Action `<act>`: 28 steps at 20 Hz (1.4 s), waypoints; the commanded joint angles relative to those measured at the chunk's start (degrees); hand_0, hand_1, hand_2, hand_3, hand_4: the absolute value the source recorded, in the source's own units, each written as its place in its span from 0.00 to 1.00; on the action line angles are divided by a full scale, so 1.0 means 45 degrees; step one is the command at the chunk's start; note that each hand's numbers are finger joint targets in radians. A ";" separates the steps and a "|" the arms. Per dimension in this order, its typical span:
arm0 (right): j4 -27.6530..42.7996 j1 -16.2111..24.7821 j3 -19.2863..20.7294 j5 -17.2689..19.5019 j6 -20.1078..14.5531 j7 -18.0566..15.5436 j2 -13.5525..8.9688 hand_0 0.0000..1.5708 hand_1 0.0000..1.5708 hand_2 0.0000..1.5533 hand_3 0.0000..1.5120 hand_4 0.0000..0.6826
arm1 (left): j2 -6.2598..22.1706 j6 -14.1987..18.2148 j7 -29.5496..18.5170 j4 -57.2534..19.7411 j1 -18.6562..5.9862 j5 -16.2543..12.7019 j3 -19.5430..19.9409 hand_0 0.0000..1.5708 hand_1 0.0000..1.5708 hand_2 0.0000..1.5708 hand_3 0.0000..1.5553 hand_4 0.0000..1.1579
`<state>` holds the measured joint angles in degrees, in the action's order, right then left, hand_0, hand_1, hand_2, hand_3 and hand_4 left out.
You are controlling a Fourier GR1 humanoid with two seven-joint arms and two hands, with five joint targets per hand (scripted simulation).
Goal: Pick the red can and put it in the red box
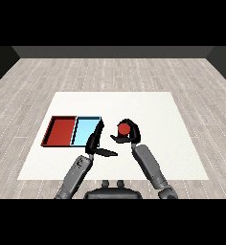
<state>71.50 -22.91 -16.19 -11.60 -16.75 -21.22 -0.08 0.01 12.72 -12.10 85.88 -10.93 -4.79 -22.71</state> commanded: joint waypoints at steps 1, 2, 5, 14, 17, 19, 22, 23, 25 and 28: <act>0.0052 -0.0036 -0.0391 -0.0034 -0.0114 -0.0201 0.0018 0.88 0.88 0.90 0.92 0.92 | -0.0003 -0.0107 0.1382 0.0783 -0.0431 0.0117 0.0213 0.00 0.00 0.00 0.00 0.00; 0.0139 -0.0419 -0.0386 -0.0539 -0.0184 0.0140 0.0018 0.88 0.88 0.91 0.93 0.92 | -0.0003 -0.0099 0.0034 0.0332 0.0409 0.0067 -0.0469 0.00 0.00 0.00 0.00 0.00; 0.1649 -0.0204 -0.0300 -0.0030 -0.0237 0.1293 -0.0165 0.89 0.89 0.91 0.93 0.90 | -0.0003 0.0707 -0.0778 -0.1614 -0.0774 -0.0468 -0.0701 0.00 0.00 0.00 0.00 0.00; 0.1115 0.0106 -0.1994 -0.0911 -0.0816 -0.0140 0.0018 0.91 0.91 0.92 0.93 0.90 | -0.0003 0.0949 0.0655 -0.1530 -0.1624 -0.0231 -0.0712 0.00 0.00 0.00 0.00 0.00; 0.0909 -0.0803 -0.2476 -0.0907 -0.1606 0.0337 0.0018 0.91 0.91 0.92 0.92 0.88 | -0.0003 0.2149 0.0324 -0.2303 -0.2676 -0.0970 -0.1649 0.00 0.00 0.00 0.00 0.00; 0.1147 -0.1438 -0.3341 -0.1114 -0.2647 0.0480 0.0018 0.92 0.92 0.92 0.91 0.90 | -0.0003 0.1292 0.0329 -0.2019 -0.2062 -0.0618 -0.1133 0.00 0.00 0.00 0.00 0.00; 0.2080 0.0128 -0.3141 -0.0733 -0.2002 0.0465 0.0017 0.92 0.92 0.92 0.92 0.88 | -0.0003 0.1140 0.0161 -0.2763 -0.2707 -0.1033 -0.1151 0.00 0.00 0.00 0.00 0.00; 0.1670 -0.0764 -0.2977 -0.1187 -0.1923 0.0539 0.0017 0.92 0.92 0.92 0.91 0.87 | -0.0003 0.1645 0.0688 -0.2644 -0.3117 -0.0585 -0.1621 0.00 0.00 0.00 0.00 0.00; 0.1573 -0.0556 -0.3769 -0.1602 -0.2237 0.0346 0.0018 0.92 0.92 0.92 0.92 0.87 | -0.0003 0.1259 -0.0524 -0.3193 -0.2463 -0.0589 -0.1247 0.00 0.00 0.00 0.00 0.00; 0.1204 -0.0651 -0.3044 -0.1343 -0.1530 0.0109 0.0014 0.92 0.92 0.93 0.92 0.81 | 0.0004 0.1799 0.0199 -0.3436 -0.3825 -0.1640 -0.1444 0.00 0.00 0.00 0.00 0.00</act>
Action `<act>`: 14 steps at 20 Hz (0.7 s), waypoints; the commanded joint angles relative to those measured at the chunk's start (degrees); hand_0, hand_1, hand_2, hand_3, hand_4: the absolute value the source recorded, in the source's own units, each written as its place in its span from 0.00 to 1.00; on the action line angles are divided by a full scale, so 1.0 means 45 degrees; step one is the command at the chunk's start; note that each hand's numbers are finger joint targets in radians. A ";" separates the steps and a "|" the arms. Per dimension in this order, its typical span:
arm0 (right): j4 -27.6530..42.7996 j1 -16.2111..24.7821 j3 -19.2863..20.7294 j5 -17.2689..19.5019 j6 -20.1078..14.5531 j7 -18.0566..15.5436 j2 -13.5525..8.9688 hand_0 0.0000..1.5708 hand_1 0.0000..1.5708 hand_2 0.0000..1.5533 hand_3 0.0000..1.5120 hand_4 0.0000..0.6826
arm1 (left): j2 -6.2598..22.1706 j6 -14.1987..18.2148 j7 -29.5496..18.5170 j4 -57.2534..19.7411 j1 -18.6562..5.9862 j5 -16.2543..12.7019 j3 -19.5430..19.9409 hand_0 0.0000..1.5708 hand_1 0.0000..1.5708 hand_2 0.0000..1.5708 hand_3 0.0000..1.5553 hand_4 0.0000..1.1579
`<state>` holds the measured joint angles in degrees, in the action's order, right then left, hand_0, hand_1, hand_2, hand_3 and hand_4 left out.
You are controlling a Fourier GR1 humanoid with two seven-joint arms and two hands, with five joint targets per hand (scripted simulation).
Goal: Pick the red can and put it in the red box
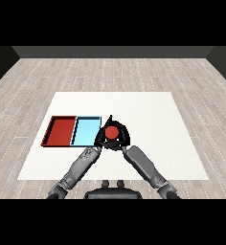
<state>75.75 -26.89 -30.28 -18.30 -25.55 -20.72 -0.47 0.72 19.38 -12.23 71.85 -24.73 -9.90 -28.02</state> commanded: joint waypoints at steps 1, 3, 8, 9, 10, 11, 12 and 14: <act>0.0858 -0.0273 -0.0382 -0.0054 -0.0683 0.0615 0.0099 0.93 0.93 0.93 0.92 0.80 | -0.0153 -0.0044 -0.0017 0.0164 0.0222 0.0243 -0.0173 0.00 0.00 0.00 0.00 0.00; 0.0197 -0.0242 -0.0738 -0.0145 -0.0840 -0.0148 0.0097 0.94 0.94 0.94 0.93 0.75 | -0.0148 0.1422 0.1759 0.1471 0.0406 0.1111 -0.0452 0.00 0.00 0.00 0.00 0.20; 0.1074 -0.0053 -0.0484 -0.0027 -0.0387 0.0566 0.0095 0.96 0.96 0.94 0.93 0.77 | -0.0148 0.2492 0.0722 -0.0311 -0.0605 -0.0241 -0.1504 0.82 0.82 0.84 0.80 0.74; -0.0230 -0.0613 -0.0417 -0.0630 -0.0198 -0.0455 0.0093 0.96 0.96 0.94 0.93 0.77 | -0.0145 0.2351 0.0570 -0.0583 -0.0634 -0.0456 -0.1251 0.99 0.99 0.94 0.89 0.75; 0.1215 0.0022 -0.0345 -0.0218 -0.0361 0.0659 0.0091 0.95 0.95 0.93 0.92 0.76 | -0.0142 0.1806 0.1215 0.0693 0.0300 0.0408 -0.0877 1.00 1.00 0.97 0.91 0.78; 0.0717 -0.0002 0.0493 -0.0234 0.0466 0.0264 0.0091 0.95 0.95 0.93 0.92 0.76 | -0.0142 0.1821 0.1220 0.0158 -0.0387 0.0161 -0.0580 1.00 1.00 0.99 0.93 0.82; 0.0979 0.0801 -0.0150 0.0300 0.0306 -0.0174 0.0083 0.94 0.94 0.93 0.92 0.78 | -0.0144 0.2366 0.1613 -0.0198 -0.0962 0.0013 -0.1058 1.00 1.00 0.98 0.94 0.84; 0.1336 0.0357 -0.0366 0.0079 -0.0031 0.0255 0.0093 0.93 0.93 0.93 0.92 0.82 | -0.0145 0.2224 0.0989 -0.0403 -0.0449 -0.0033 -0.1078 1.00 1.00 0.98 0.93 0.86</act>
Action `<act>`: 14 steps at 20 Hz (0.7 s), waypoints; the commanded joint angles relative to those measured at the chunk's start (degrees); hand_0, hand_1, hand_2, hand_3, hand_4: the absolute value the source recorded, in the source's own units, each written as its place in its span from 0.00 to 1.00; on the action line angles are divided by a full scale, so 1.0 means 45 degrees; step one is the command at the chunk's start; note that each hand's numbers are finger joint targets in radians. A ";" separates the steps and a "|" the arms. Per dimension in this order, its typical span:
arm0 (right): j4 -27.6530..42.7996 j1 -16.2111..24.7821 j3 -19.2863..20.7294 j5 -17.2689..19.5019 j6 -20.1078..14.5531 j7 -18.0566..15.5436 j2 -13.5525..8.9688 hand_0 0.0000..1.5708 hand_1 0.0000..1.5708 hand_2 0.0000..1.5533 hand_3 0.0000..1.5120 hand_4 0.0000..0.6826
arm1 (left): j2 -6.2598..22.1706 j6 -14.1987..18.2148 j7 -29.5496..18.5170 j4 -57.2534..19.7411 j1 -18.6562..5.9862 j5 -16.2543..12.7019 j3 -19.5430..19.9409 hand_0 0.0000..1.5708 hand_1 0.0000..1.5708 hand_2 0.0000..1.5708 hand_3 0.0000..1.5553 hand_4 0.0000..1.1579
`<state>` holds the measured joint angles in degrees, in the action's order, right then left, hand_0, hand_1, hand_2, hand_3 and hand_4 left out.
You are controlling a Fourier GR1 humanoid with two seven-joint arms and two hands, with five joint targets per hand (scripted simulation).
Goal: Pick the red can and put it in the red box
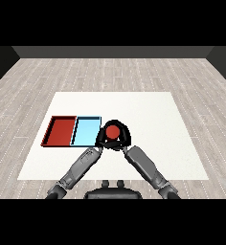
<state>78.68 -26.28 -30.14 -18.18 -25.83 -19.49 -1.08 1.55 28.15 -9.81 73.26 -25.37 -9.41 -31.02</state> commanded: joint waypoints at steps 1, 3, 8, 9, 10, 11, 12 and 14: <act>0.0502 0.0121 0.0323 0.0204 0.0497 0.0023 0.0203 0.94 0.94 0.93 0.92 0.82 | -0.0328 0.1517 0.0808 -0.0454 -0.0484 0.0253 -0.1143 1.00 1.00 0.96 0.89 0.82; -0.0191 -0.0061 -0.0196 -0.0289 0.0428 -0.0259 0.0227 0.94 0.94 0.93 0.92 0.82 | -0.0326 0.0437 0.0330 -0.0412 -0.0378 -0.0056 -0.0020 1.00 1.00 0.92 0.84 0.76; -0.0291 -0.0312 -0.0713 -0.0422 -0.0415 -0.0756 0.0228 0.97 0.97 0.94 0.92 0.79 | -0.0326 0.1163 0.1154 0.0826 0.0196 0.0895 -0.0263 1.00 1.00 0.95 0.89 0.75; -0.0184 -0.0606 -0.0314 -0.0242 -0.0414 -0.0288 0.0228 0.97 0.97 0.94 0.93 0.80 | -0.0325 0.1174 -0.0215 -0.0807 -0.0183 -0.0051 -0.0588 1.00 1.00 0.96 0.90 0.75; -0.0308 -0.0439 -0.0196 -0.0142 0.0035 -0.0402 0.0227 0.96 0.96 0.94 0.92 0.80 | -0.0324 0.1169 -0.0150 -0.1237 -0.1086 -0.0639 -0.0168 1.00 1.00 0.97 0.92 0.76; 0.0125 -0.0248 -0.1227 -0.0520 -0.0974 -0.0720 0.0227 0.97 0.97 0.94 0.92 0.80 | -0.0323 0.1540 0.0353 -0.0300 -0.0600 -0.0199 -0.0656 1.00 1.00 0.97 0.92 0.75; 0.0082 -0.0712 -0.1639 -0.0647 -0.1553 -0.0445 0.0225 0.96 0.96 0.94 0.92 0.80 | -0.0320 0.0927 -0.0329 0.0511 0.0768 0.0083 -0.0440 1.00 1.00 0.97 0.92 0.76; -0.0073 -0.0565 -0.0233 -0.0141 -0.0049 -0.0484 0.0226 0.95 0.95 0.94 0.92 0.80 | -0.0319 0.1766 -0.0361 -0.1187 -0.1315 -0.0560 -0.0479 1.00 1.00 0.97 0.92 0.80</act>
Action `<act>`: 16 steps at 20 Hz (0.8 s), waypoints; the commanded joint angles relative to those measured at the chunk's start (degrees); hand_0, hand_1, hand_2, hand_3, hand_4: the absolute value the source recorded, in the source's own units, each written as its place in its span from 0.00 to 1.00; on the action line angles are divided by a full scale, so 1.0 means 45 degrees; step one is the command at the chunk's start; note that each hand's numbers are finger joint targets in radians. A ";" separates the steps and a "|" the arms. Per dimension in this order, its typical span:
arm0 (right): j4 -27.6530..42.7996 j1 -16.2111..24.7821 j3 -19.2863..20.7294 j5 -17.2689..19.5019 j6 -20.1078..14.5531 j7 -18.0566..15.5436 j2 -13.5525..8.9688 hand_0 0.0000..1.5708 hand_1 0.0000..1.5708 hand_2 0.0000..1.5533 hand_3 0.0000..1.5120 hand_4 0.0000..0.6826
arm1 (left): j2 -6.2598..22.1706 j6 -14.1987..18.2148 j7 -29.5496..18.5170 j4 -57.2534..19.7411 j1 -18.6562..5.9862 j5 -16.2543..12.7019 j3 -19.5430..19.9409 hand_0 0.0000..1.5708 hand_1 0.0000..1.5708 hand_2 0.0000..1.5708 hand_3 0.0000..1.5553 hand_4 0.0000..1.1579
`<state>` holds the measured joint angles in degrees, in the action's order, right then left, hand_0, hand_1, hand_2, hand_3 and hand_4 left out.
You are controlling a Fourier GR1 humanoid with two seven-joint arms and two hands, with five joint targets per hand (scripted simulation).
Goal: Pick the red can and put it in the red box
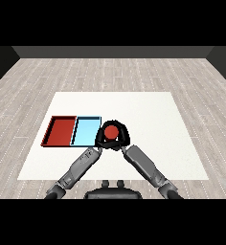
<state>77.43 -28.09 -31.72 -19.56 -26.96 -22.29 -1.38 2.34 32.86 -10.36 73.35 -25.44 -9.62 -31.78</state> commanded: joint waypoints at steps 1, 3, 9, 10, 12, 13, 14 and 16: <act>0.0129 0.0049 -0.0686 -0.0934 -0.0023 -0.0260 0.0292 0.94 0.94 0.93 0.92 0.78 | 0.0229 -0.0418 0.0951 0.1240 0.0195 0.0152 0.0251 1.00 1.00 0.98 0.93 0.83; -0.0236 0.0064 0.0169 -0.0941 0.1019 -0.0510 0.0291 0.80 0.80 0.81 0.79 0.00 | -0.0494 0.0297 -0.0763 -0.0295 0.0091 -0.0771 -0.0378 1.00 1.00 0.99 0.96 0.97; 0.0742 0.0345 0.0369 0.0149 0.1218 0.0425 0.0295 0.00 0.00 0.00 0.00 0.00 | -0.0502 0.0058 -0.0006 0.0157 -0.0071 -0.0098 0.0010 1.00 1.00 1.00 0.96 0.98; 0.1270 0.0204 0.0251 0.0141 0.0913 0.1088 0.0295 0.00 0.00 0.00 0.00 0.00 | -0.0503 0.1012 -0.0043 -0.0240 -0.0367 -0.0327 -0.0727 1.00 1.00 1.00 0.96 0.98; -0.0421 -0.0357 0.0891 -0.0159 0.1197 -0.0290 0.0294 0.00 0.00 0.00 0.00 0.00 | -0.0463 -0.0142 0.0783 0.0531 -0.0303 0.0382 0.0488 1.00 1.00 1.00 0.96 0.99; 0.0480 -0.0692 0.0995 0.0367 0.1027 0.0986 0.0296 0.00 0.00 0.00 0.00 0.00 | -0.0502 0.0313 -0.0348 0.0026 0.0309 0.0140 -0.0403 1.00 1.00 1.00 0.96 0.99; 0.1550 0.1360 0.0065 0.1137 0.0908 0.0130 0.0297 0.00 0.00 0.00 0.00 0.00 | -0.0260 -0.0332 0.0151 0.0451 0.0400 0.0371 0.0464 1.00 1.00 1.00 0.96 0.99; 0.1057 0.0367 0.1130 0.1132 0.1380 0.0748 0.0063 0.00 0.00 0.00 0.00 0.00 | -0.0508 0.0707 0.0847 0.0747 -0.0152 0.0348 -0.0526 1.00 1.00 1.00 0.95 1.00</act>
<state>80.20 -27.19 -28.18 -17.00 -21.44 -20.61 -0.65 1.04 33.81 -9.19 74.98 -24.59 -8.45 -31.72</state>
